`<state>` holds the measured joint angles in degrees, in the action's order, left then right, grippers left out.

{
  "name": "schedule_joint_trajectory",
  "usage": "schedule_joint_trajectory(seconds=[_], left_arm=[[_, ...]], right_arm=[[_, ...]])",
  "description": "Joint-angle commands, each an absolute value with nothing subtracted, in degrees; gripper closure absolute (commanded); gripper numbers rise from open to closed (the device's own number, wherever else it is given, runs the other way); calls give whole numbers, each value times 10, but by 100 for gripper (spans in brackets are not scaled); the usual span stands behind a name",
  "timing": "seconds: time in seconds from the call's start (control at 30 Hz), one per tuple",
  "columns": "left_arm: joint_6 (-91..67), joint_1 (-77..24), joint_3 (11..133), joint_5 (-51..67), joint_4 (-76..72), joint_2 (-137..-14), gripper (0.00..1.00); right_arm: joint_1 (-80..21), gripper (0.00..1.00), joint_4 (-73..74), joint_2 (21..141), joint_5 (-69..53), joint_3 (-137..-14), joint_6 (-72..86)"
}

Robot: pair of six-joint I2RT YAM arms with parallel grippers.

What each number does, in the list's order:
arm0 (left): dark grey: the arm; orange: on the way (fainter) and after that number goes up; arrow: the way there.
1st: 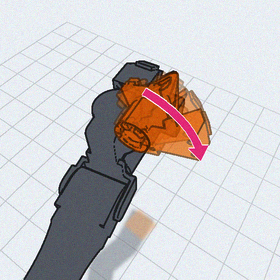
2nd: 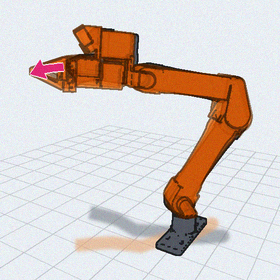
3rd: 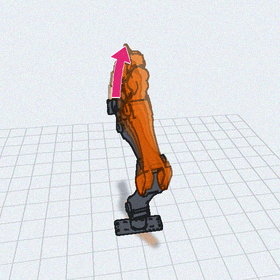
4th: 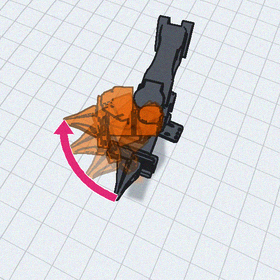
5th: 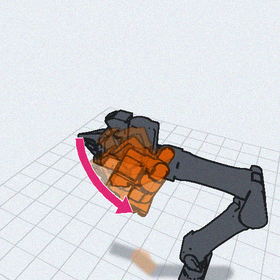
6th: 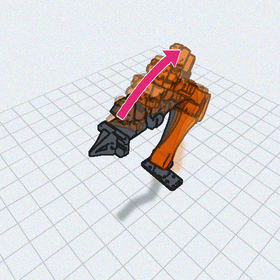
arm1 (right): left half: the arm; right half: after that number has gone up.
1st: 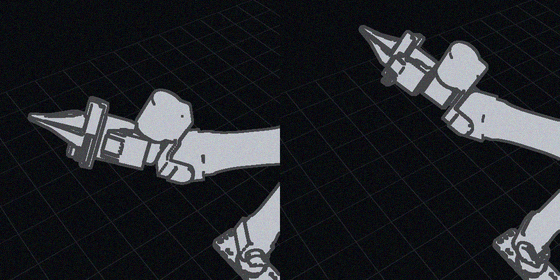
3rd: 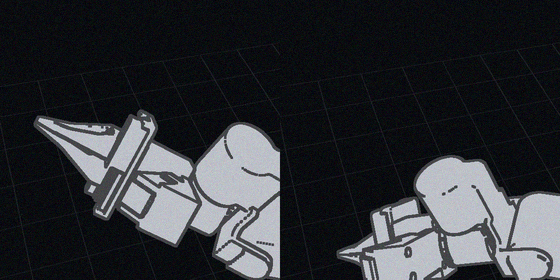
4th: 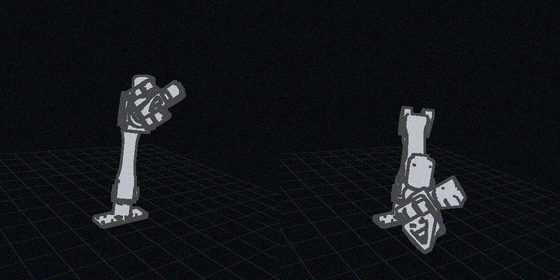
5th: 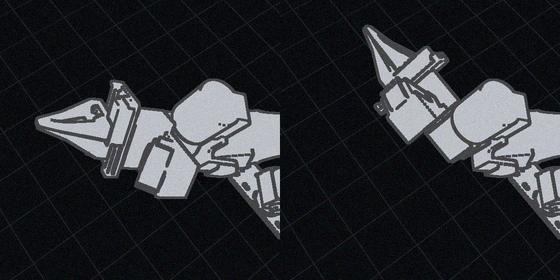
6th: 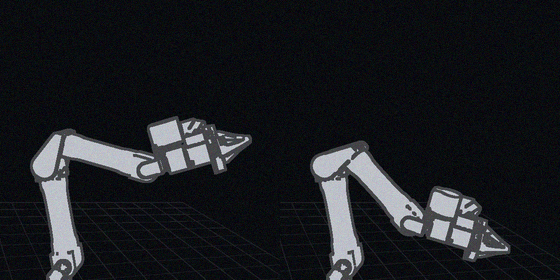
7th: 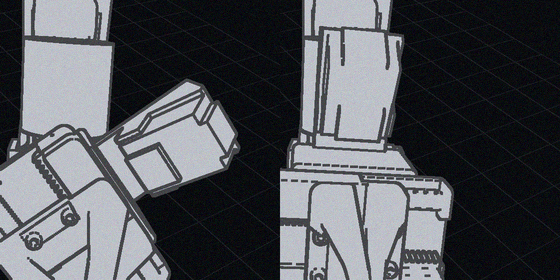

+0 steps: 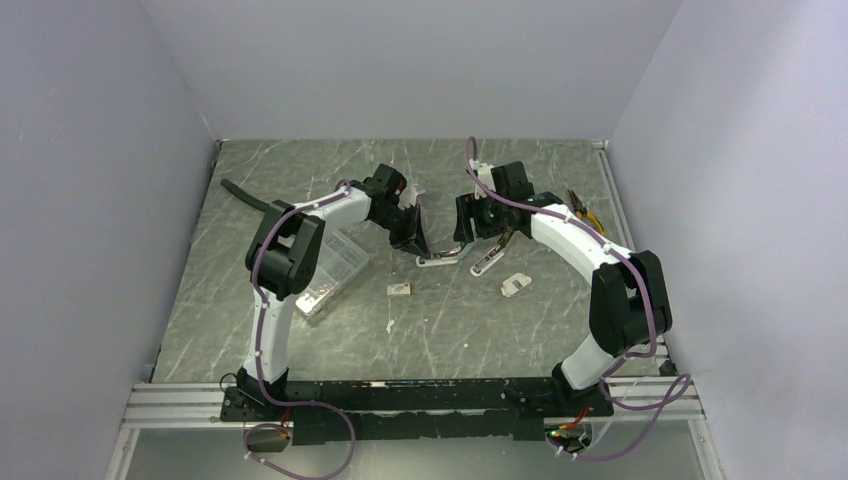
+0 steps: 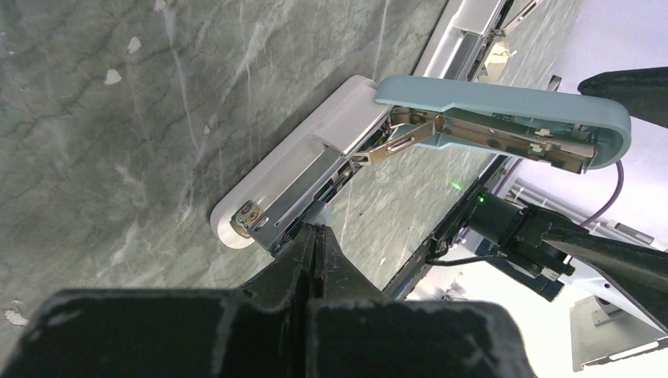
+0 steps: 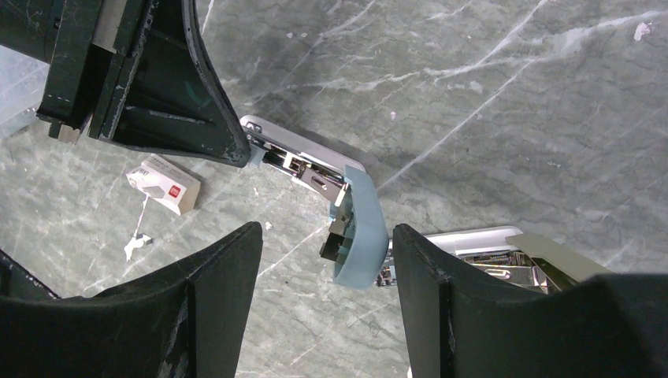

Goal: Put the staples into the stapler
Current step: Install the staple into the stapler.

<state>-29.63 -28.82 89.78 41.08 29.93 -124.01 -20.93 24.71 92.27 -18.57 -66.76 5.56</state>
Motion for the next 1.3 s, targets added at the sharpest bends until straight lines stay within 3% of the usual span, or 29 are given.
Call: schedule_joint_trajectory(seconds=[0.0,1.27], left_arm=[[-301,-290,905,409,297,-1205,97],[-302,-290,904,375,321,-1200,97]], right_arm=[[-207,34,227,922,-193,-664,54],[-207,34,229,922,-191,-665,53]])
